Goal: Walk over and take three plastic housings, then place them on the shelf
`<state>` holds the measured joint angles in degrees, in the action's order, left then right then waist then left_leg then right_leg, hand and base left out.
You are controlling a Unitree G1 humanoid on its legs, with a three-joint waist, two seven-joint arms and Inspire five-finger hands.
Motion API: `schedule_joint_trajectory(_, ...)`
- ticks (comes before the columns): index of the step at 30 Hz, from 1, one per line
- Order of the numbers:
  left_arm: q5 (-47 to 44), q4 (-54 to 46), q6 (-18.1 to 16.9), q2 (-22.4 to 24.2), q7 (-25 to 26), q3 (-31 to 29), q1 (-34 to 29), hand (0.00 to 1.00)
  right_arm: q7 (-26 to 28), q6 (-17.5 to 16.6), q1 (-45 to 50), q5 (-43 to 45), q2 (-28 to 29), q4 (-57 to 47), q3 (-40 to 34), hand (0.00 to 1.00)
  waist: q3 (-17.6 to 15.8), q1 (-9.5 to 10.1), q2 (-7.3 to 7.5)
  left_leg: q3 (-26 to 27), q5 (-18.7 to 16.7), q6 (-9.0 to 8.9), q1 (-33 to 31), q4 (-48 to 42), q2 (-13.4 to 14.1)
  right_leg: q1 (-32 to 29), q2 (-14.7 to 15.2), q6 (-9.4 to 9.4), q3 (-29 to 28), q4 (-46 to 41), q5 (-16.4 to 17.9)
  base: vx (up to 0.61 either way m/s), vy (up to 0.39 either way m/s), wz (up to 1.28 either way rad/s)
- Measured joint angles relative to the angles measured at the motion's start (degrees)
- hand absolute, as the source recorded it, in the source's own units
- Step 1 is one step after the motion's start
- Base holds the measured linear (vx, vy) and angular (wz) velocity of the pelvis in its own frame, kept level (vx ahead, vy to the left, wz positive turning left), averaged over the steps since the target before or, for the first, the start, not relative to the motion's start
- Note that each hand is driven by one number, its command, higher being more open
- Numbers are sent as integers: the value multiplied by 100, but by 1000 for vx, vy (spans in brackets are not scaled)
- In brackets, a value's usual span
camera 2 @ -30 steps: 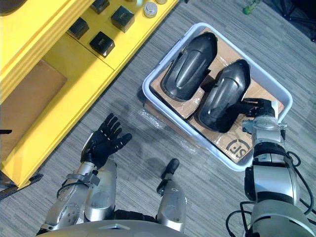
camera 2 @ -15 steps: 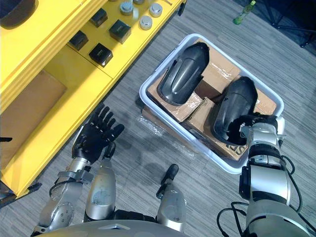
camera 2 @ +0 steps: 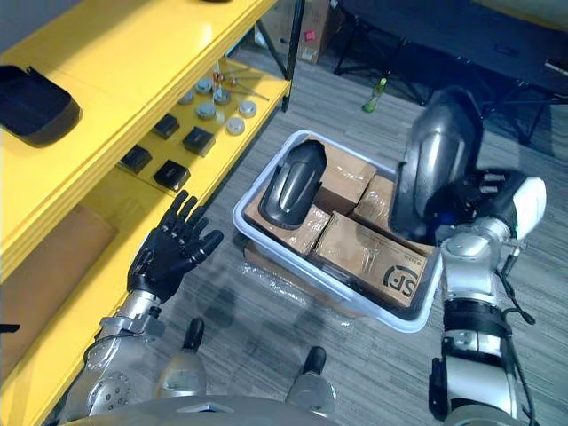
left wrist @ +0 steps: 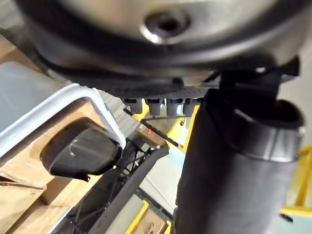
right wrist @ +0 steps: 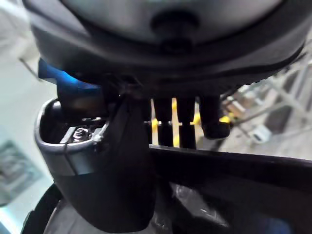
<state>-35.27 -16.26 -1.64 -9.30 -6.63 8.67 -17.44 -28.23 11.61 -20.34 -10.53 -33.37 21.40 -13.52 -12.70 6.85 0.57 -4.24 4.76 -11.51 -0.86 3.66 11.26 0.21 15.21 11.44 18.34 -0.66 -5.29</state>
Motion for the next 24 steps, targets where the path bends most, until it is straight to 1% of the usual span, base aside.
schedule_joint_trajectory(1, -14, 1, 120, 3, 0, 18, 79, 100, 0, -142, 57, -206, 141, -240, 107, 0, 82, -27, 11, 52, -10, -8, 65, 34, 7, 30, -1, 0, -16, 10, 0, -13, 0, -12)
schedule_joint_trajectory(2, -51, 3, 276, 3, -10, 81, 180, 100, -3, -391, 153, -440, 294, -415, 190, 0, 143, -33, 30, 104, -12, -9, 136, 68, 8, 57, -2, 1, -49, 36, 0, -20, 0, -15)
schedule_joint_trajectory(5, -432, 102, 621, 4, -41, 315, 441, 100, -4, -992, 312, -844, 610, -553, 462, 0, 298, -83, 101, 252, -55, -13, 220, 67, 1, 91, -3, 18, -157, 150, -68, -15, 4, -21)
schedule_joint_trajectory(6, -531, 149, 678, 8, -52, 384, 500, 100, -5, -1100, 342, -946, 673, -562, 500, 0, 334, -95, 113, 279, -62, -9, 232, 67, -2, 99, -5, 16, -180, 185, -93, -1, 5, -23)
schedule_joint_trajectory(7, -694, 320, 705, 16, -79, 548, 675, 100, -30, -1316, 393, -1134, 740, -582, 596, 0, 382, -113, 116, 327, -71, -9, 258, 66, -5, 95, -5, 16, -227, 202, -117, -2, 6, -20)
schedule_joint_trajectory(9, -745, 642, 702, 57, -87, 803, 972, 100, -80, -1712, 395, -1364, 810, -623, 825, 0, 410, -203, 114, 404, -80, -15, 338, 70, -5, 103, -8, 19, -318, 205, -138, -5, 5, -19)
schedule_joint_trajectory(10, -742, 717, 693, 57, -92, 865, 1033, 100, -93, -1839, 397, -1395, 839, -643, 886, 0, 437, -241, 114, 404, -83, -17, 338, 69, -5, 105, -9, 20, -319, 205, -139, -9, 1, -10)
schedule_joint_trajectory(11, -739, 799, 685, 56, -101, 950, 1123, 100, -118, -2100, 406, -1426, 877, -707, 993, 0, 466, -325, 111, 412, -93, -21, 352, 66, -4, 104, -13, 19, -335, 205, -143, -8, 0, -5)
schedule_joint_trajectory(12, -739, 803, 654, 58, -105, 987, 1160, 100, -141, -2274, 421, -1513, 900, -796, 1050, 0, 475, -395, 109, 418, -97, -22, 358, 61, -3, 107, -15, 19, -341, 205, -146, -11, 0, -7)
schedule_joint_trajectory(13, -738, 814, 611, 59, -105, 1034, 1248, 100, -226, -2505, 490, -1613, 907, -923, 1085, 0, 481, -419, 101, 434, -99, -21, 373, 60, -2, 107, -18, 23, -362, 205, -156, -11, 1, -7)
schedule_joint_trajectory(14, -739, 838, 548, 58, -105, 1064, 1301, 100, -239, -2613, 534, -1614, 908, -992, 1100, 0, 485, -413, 98, 453, -102, -19, 388, 60, 0, 108, -21, 24, -382, 205, -159, -19, 3, -13)
schedule_joint_trajectory(15, -739, 909, 402, 66, -104, 1079, 1398, 100, -308, -2851, 625, -1615, 922, -1111, 1233, 0, 497, -415, 97, 493, -124, -16, 456, 57, 0, 147, -23, 25, -424, 210, -162, -18, 4, -11)
schedule_joint_trajectory(17, -738, 988, 324, 60, -79, 1081, 1496, 100, -368, -3176, 740, -1628, 1008, -1117, 1380, 0, 607, -430, 105, 519, -150, -15, 493, 54, -1, 198, -25, 27, -427, 261, -168, -20, 6, -7)
schedule_joint_trajectory(20, -736, 1011, 155, 61, 20, 1123, 1519, 100, -371, -3458, 893, -1866, 1219, -1250, 1602, 0, 764, -452, 95, 540, -200, -11, 515, 47, -5, 267, -28, 38, -414, 359, -192, 0, 0, 0)
schedule_joint_trajectory(21, -736, 1011, 144, 62, 36, 1123, 1520, 100, -371, -3515, 893, -1885, 1230, -1268, 1670, 0, 782, -461, 94, 541, -209, -12, 516, 46, -8, 284, -29, 40, -412, 393, -200, 0, 0, 0)
schedule_joint_trajectory(22, -734, 1012, 126, 61, 67, 1126, 1521, 100, -369, -3654, 892, -1985, 1264, -1295, 1750, 0, 798, -475, 87, 542, -215, -11, 518, 40, -8, 291, -29, 39, -411, 395, -201, 0, 0, 0)
schedule_joint_trajectory(24, -732, 1058, 17, 61, 120, 1153, 1528, 100, -353, -3831, 892, -2056, 1339, -1351, 1844, 0, 802, -499, 86, 542, -218, -13, 519, 35, -9, 293, -29, 38, -411, 395, -203, 0, 0, 0)
